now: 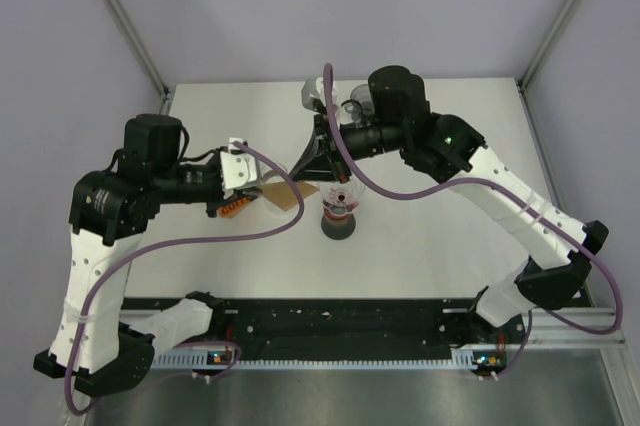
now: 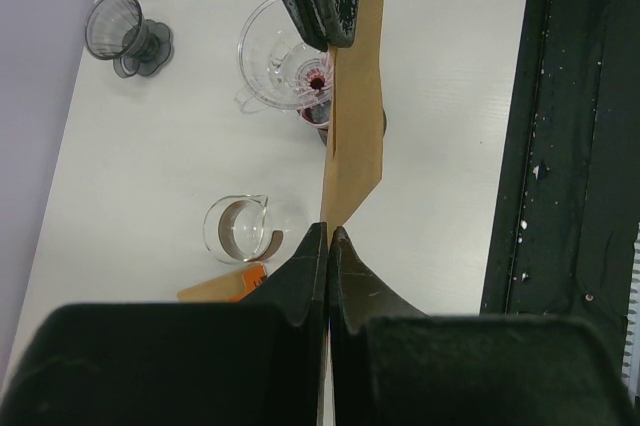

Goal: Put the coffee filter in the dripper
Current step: Place the coffee filter in the coffee dripper.

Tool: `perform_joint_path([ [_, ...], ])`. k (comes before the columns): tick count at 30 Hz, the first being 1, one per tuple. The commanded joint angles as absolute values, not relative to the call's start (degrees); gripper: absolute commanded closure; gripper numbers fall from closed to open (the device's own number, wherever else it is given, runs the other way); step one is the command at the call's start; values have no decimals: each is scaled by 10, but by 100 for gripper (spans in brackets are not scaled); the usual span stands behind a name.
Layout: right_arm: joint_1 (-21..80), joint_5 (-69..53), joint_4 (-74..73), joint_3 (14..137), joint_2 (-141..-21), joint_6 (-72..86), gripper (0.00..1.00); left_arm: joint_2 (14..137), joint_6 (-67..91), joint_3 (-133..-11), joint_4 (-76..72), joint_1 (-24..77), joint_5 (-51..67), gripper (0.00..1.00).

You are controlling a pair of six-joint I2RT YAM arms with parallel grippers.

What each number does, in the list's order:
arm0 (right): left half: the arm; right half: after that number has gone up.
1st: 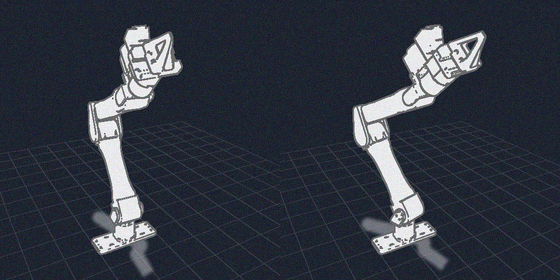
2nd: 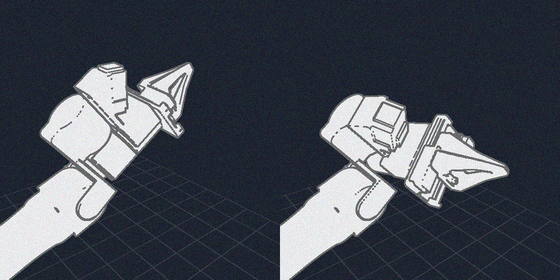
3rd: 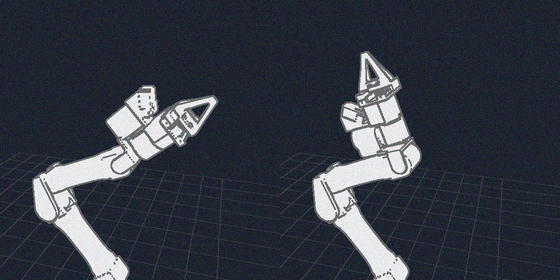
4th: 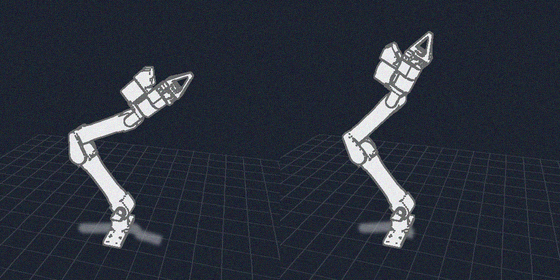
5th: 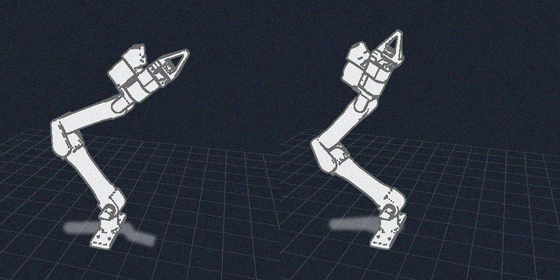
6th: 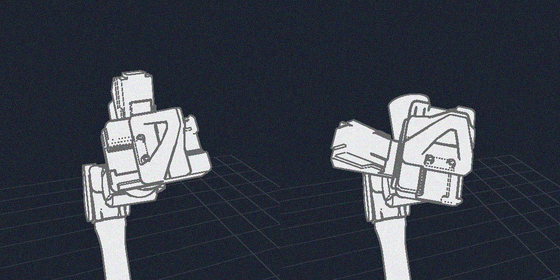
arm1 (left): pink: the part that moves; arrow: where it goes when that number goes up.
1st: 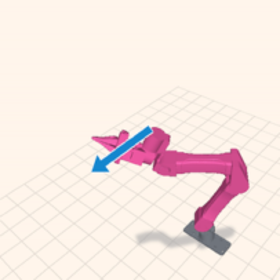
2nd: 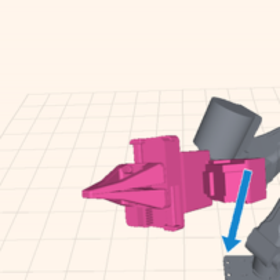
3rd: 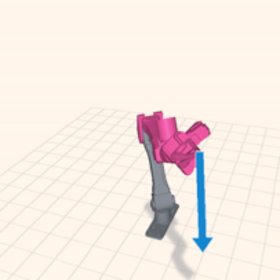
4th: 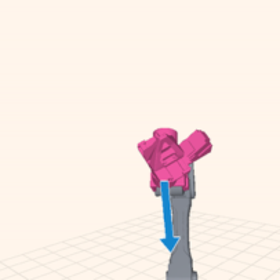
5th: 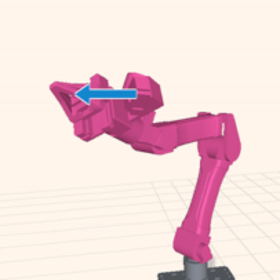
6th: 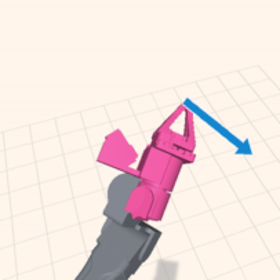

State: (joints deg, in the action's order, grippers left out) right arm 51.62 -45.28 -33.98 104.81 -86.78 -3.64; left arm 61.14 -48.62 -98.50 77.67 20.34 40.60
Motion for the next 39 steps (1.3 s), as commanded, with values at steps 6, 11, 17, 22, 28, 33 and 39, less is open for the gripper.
perform_joint_path([
  [6, 521, -434, -352, 1077, -866, -42, 100, 612, -490, -998, 795, 207, 408, 100],
  [11, 520, -435, -358, 1079, -868, -43, 95, 611, -489, -998, 794, 207, 406, 100],
  [17, 520, -438, -360, 1081, -867, -41, 97, 612, -489, -998, 794, 207, 405, 100],
  [22, 521, -453, -362, 1083, -867, -40, 97, 612, -490, -998, 795, 207, 402, 100],
  [28, 521, -453, -363, 1089, -873, -30, 94, 613, -491, -998, 794, 207, 399, 100],
  [33, 520, -452, -365, 1092, -882, -22, 94, 613, -491, -998, 794, 208, 396, 100],
  [39, 521, -447, -366, 1095, -885, -20, 99, 613, -492, -998, 795, 208, 395, 100],
])
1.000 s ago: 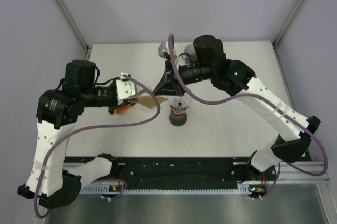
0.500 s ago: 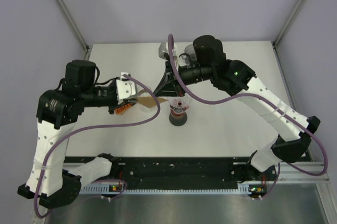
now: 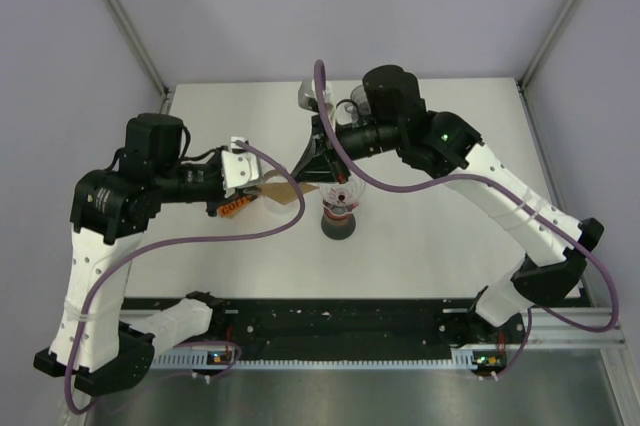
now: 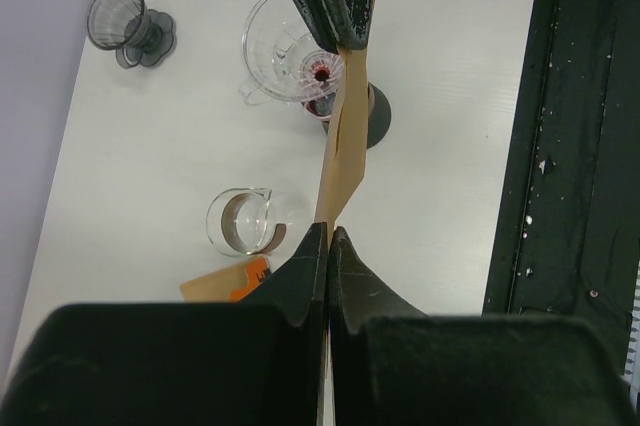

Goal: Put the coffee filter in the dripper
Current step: Place the coffee filter in the coffee dripper.

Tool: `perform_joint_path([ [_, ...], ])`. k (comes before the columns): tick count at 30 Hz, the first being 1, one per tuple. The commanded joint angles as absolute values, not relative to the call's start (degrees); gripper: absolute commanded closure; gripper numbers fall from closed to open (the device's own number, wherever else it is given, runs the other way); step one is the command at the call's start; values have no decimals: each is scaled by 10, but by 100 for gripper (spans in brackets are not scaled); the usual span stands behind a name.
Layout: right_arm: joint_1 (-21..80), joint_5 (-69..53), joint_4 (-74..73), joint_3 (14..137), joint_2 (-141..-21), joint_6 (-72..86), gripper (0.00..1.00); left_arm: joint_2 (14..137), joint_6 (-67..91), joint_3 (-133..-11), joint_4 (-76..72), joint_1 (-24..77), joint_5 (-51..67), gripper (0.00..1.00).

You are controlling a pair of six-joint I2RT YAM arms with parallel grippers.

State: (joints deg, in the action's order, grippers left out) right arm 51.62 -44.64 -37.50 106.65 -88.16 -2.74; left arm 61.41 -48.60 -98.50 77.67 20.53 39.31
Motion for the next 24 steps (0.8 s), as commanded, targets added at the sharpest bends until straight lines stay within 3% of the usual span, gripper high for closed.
perform_joint_path([
  [1, 520, -446, -366, 1095, -884, -20, 100, 613, -492, -998, 794, 208, 395, 100],
  [21, 520, -345, -349, 1070, -855, -40, 100, 571, -442, -945, 719, 208, 395, 100],
  [24, 519, -343, -334, 1060, -847, -41, 100, 571, -435, -941, 718, 208, 396, 91],
])
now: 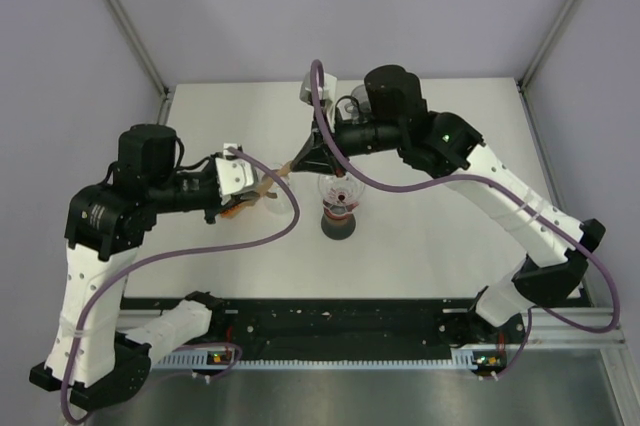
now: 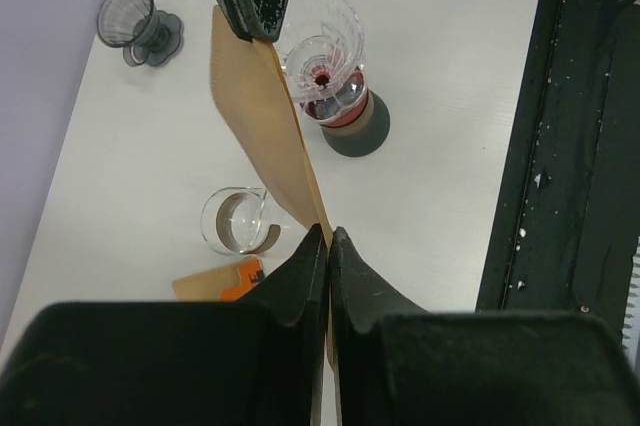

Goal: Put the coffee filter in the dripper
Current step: Place the coffee filter in the coffee dripper.

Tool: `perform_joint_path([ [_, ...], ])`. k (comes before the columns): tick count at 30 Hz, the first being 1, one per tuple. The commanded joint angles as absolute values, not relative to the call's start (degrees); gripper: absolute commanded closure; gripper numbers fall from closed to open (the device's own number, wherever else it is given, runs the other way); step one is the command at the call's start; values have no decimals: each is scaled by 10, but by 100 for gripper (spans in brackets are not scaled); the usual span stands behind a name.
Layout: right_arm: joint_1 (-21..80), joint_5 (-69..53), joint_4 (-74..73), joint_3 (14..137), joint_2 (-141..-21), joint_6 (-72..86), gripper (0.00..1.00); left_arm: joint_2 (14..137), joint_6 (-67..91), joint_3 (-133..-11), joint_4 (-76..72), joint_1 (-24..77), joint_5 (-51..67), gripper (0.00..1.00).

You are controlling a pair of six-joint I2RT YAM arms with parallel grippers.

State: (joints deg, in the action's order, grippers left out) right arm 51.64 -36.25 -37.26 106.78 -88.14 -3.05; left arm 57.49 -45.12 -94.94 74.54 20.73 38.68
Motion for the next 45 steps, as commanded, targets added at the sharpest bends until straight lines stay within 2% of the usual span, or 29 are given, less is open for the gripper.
perform_joint_path([
  [1, 519, -345, -331, 1059, -847, -42, 100, 572, -431, -940, 718, 208, 399, 92],
  [2, 520, -348, -327, 1057, -846, -44, 100, 573, -428, -940, 717, 208, 403, 100],
  [9, 519, -350, -324, 1053, -843, -54, 100, 582, -403, -937, 722, 209, 402, 100],
  [14, 520, -396, -324, 1042, -834, -84, 100, 579, -386, -936, 705, 208, 397, 100],
  [18, 526, -379, -295, 999, -793, -128, 80, 582, -365, -942, 704, 209, 404, 100],
  [22, 556, -386, -211, 906, -712, -202, 56, 582, -348, -942, 701, 208, 413, 100],
  [25, 559, -385, -164, 861, -681, -225, 52, 580, -334, -940, 696, 208, 414, 100],
  [31, 588, -350, -179, 870, -707, -267, 52, 579, -286, -944, 672, 208, 423, 100],
  [34, 600, -311, -189, 876, -721, -301, 38, 574, -258, -940, 661, 209, 436, 100],
  [37, 599, -257, -186, 889, -729, -288, 30, 563, -250, -931, 656, 209, 444, 100],
  [40, 583, -235, -185, 908, -739, -243, 26, 554, -243, -923, 647, 208, 446, 100],
  [45, 530, -307, -160, 897, -742, -162, 21, 541, -259, -908, 641, 209, 444, 100],
])
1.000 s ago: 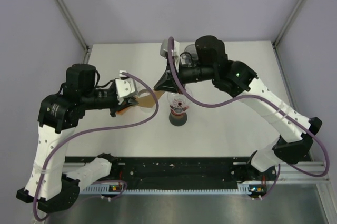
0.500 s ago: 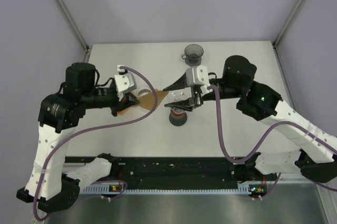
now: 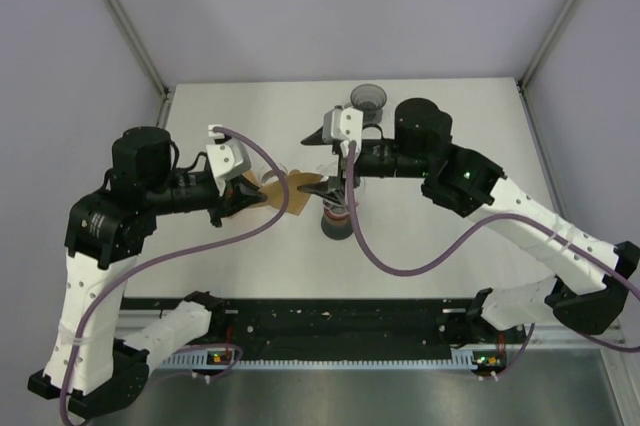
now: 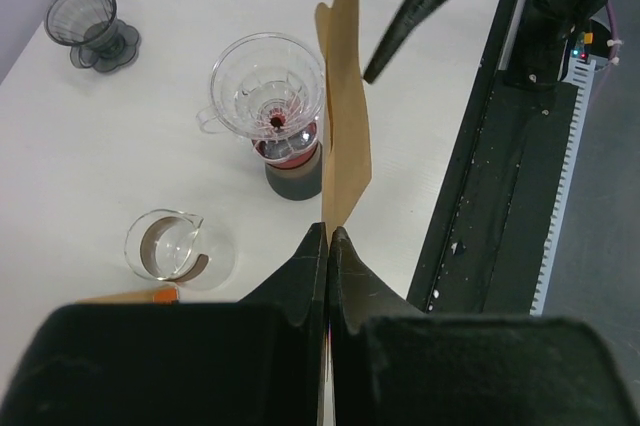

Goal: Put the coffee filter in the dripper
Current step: Place the coffee filter in the coffee dripper.

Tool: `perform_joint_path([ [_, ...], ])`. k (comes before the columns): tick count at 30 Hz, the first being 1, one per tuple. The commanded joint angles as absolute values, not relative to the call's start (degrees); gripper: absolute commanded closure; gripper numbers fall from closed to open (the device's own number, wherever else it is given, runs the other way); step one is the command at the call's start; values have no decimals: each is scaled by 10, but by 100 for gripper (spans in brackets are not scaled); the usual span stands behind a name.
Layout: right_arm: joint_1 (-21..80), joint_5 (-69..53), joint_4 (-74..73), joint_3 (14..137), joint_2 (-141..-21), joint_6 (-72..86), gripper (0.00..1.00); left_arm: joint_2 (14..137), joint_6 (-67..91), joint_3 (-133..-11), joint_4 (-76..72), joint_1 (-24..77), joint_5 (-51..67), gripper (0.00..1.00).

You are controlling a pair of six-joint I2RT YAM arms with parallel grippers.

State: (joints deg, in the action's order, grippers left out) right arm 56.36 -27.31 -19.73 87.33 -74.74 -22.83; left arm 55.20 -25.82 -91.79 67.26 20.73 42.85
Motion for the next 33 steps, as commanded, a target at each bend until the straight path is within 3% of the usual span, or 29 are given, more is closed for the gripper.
perform_joint_path([
  [1, 530, -316, -161, 896, -744, -162, 21, 540, -261, -907, 641, 208, 444, 100],
  [7, 529, -417, -169, 913, -775, -136, 22, 539, -254, -913, 628, 208, 446, 100],
  [10, 529, -434, -180, 923, -791, -134, 29, 536, -255, -912, 628, 209, 452, 100],
  [12, 528, -450, -187, 927, -797, -136, 42, 533, -253, -911, 622, 208, 454, 100],
  [18, 529, -485, -226, 918, -788, -198, 100, 526, -239, -912, 607, 209, 489, 100],
  [19, 527, -486, -232, 912, -782, -212, 100, 525, -234, -912, 606, 208, 497, 100],
  [22, 526, -476, -255, 895, -759, -261, 100, 523, -223, -909, 618, 208, 518, 60],
  [25, 524, -472, -284, 883, -735, -308, 100, 519, -211, -905, 619, 208, 536, 45],
  [27, 524, -481, -301, 881, -724, -331, 100, 519, -202, -911, 612, 207, 541, 44],
  [31, 524, -494, -303, 882, -718, -333, 100, 529, -148, -913, 561, 206, 508, 62],
  [33, 524, -490, -302, 886, -721, -329, 100, 536, -121, -917, 534, 203, 496, 62],
])
